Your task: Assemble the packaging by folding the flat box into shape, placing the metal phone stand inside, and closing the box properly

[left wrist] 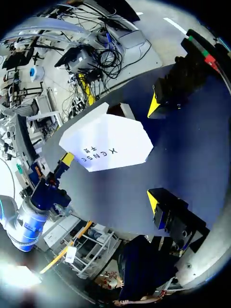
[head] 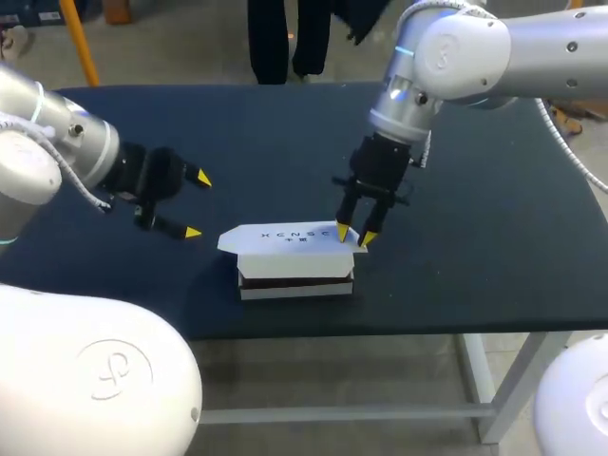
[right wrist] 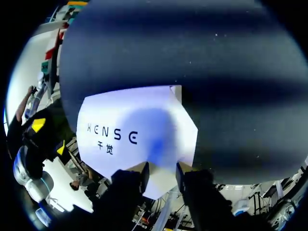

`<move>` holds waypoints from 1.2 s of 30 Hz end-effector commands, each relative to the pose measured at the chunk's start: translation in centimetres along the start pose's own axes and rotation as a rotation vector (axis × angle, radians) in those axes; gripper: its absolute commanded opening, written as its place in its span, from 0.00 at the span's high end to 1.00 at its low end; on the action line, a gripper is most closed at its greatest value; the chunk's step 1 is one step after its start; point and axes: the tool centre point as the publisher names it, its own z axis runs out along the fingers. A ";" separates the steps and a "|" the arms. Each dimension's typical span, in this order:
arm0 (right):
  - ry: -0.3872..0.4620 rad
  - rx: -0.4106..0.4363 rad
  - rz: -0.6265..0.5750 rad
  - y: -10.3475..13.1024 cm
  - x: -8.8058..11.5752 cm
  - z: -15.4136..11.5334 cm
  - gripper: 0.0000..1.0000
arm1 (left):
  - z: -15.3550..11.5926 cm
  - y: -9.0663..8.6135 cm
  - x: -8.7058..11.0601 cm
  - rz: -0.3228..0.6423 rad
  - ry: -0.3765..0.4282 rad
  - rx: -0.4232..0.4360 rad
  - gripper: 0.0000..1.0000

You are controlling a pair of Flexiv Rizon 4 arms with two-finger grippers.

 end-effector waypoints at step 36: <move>0.020 -0.021 0.019 0.3 -0.3 0.3 0.58 | 2.3 -1.3 -2.3 -1.553 -0.430 -0.379 0.00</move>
